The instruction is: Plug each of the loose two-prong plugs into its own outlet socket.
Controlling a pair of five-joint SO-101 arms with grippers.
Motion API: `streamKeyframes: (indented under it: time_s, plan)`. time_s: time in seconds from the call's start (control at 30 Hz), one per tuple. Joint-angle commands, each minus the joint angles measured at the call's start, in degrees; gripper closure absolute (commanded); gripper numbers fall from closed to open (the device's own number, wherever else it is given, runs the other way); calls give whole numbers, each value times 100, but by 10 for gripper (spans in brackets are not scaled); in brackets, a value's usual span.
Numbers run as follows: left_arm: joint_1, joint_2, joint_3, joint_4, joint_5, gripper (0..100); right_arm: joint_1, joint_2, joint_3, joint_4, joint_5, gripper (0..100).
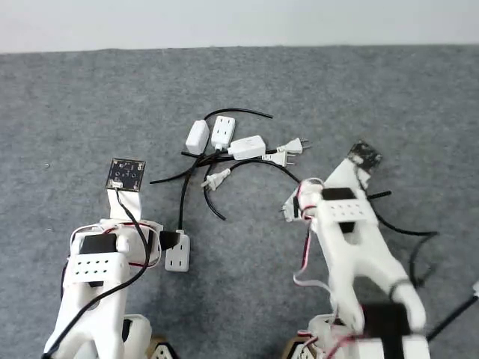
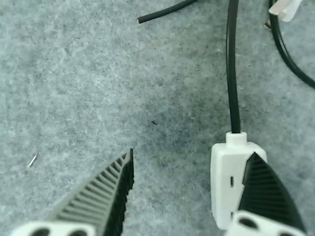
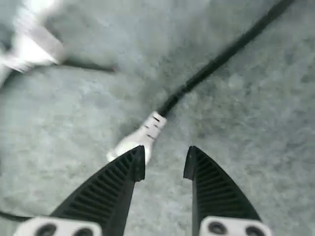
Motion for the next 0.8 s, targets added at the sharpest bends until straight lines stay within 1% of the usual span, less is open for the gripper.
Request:
streamKeyframes:
  time_s: [0.0, 0.07, 0.23, 0.33, 0.53, 0.6, 0.77]
  plan:
    - [26, -18, -75, 18, -70, 662, -163, 426, -738, 163, -246, 845]
    - [26, -18, -75, 18, -79, 662, -171, 602, -949, 233, -431, 845]
    - [26, -18, -75, 18, -88, 662, -40, 822, -1257, 259, -457, 844]
    - [26, -26, -66, 26, -220, 662, -40, 813, -1284, 277, -466, 844]
    - [26, -26, -84, 123, -229, 662, -31, 901, -1266, 233, -545, 844]
    - [26, -26, -84, 123, -229, 662, 13, 1051, -1301, 224, -686, 844]
    - [26, -26, -84, 132, -229, 662, 84, 1525, -1670, 426, -695, 848]
